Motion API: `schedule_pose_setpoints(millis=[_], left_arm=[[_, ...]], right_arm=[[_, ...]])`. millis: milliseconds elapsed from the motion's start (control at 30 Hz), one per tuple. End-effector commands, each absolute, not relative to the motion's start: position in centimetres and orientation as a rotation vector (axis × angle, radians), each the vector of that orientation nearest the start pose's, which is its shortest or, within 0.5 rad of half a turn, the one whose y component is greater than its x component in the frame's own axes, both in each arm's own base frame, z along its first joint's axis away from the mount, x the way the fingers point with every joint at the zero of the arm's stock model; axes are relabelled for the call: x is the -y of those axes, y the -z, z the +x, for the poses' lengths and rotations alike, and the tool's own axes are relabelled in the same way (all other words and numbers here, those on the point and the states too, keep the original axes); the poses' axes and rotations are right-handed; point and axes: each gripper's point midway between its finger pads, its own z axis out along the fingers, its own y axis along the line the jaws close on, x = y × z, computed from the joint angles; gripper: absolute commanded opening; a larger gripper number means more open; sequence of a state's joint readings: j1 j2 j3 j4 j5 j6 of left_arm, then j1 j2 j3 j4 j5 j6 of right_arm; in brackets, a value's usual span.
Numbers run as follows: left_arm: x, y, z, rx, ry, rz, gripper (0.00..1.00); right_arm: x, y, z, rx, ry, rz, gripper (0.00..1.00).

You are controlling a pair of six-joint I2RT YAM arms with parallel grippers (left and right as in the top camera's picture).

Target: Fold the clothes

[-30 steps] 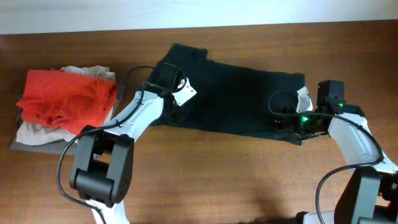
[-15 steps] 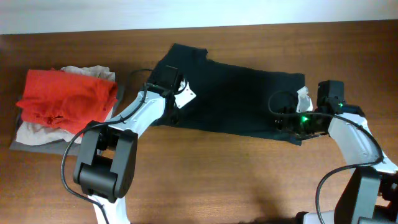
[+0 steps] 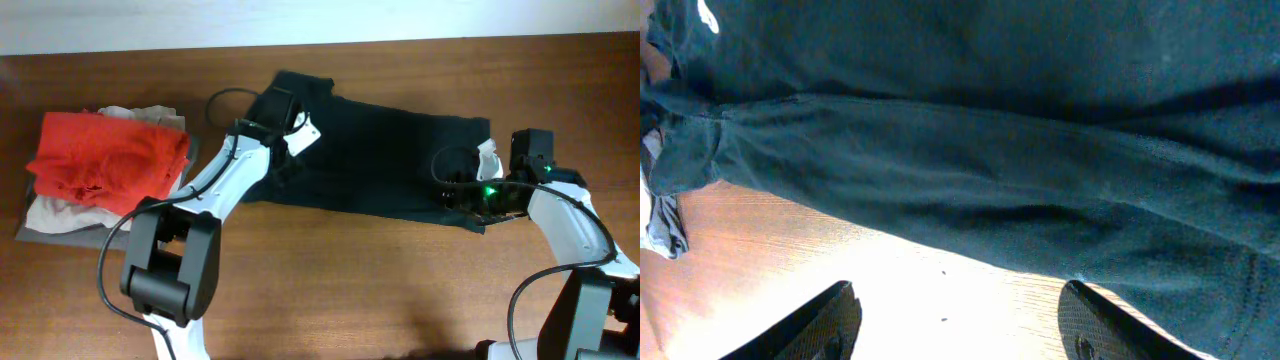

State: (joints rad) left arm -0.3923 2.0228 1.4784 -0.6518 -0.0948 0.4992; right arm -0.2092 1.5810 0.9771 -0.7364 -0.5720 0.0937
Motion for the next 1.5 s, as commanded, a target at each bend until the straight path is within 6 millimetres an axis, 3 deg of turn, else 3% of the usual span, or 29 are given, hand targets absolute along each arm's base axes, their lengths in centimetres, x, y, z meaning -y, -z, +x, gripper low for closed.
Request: schedule_pose_setpoints(millis=[0,200,500,600,733,800,933,1033,1300,1467], left_arm=[[17.3,-5.6,44.9,-2.418,-0.186,1.236,0.10],[17.8,-5.6,46.1,-2.341,-0.206,1.282,0.14],[18.4,-6.3,47.7,-2.267,-0.226,1.260,0.39],[17.7,-6.9,48.4,-2.287,-0.280,1.181,0.49],[16.6,-7.1,46.7,-2.422,-0.271,1.113,0.49],[16.3,-6.9,45.2,-2.490,-0.249,1.118,0.47],[16.2,-5.0,41.2,-2.624,-0.124,1.214,0.11],[16.0,-4.0,40.3,-2.651,-0.112,1.232,0.03],[15.1,-0.4,42.1,-2.582,-0.147,1.196,0.01],[14.1,-1.0,45.7,-2.488,-0.275,1.096,0.01]], right_arm=[[-2.7,-8.3,32.5,-2.737,-0.773,0.292,0.68],[-2.7,-8.3,32.5,-2.737,-0.773,0.292,0.68],[-2.7,-8.3,32.5,-2.737,-0.774,0.293,0.68],[-2.7,-8.3,32.5,-2.738,-0.774,0.293,0.68],[-2.7,-8.2,32.3,-2.747,-0.777,0.298,0.68],[-2.7,-8.2,32.3,-2.747,-0.777,0.298,0.68],[-2.7,-8.2,32.3,-2.743,-0.776,0.296,0.68],[-2.7,-8.2,32.3,-2.744,-0.775,0.296,0.68],[-2.7,-8.2,32.3,-2.744,-0.776,0.297,0.68],[-2.7,-8.2,32.3,-2.744,-0.776,0.297,0.68]])
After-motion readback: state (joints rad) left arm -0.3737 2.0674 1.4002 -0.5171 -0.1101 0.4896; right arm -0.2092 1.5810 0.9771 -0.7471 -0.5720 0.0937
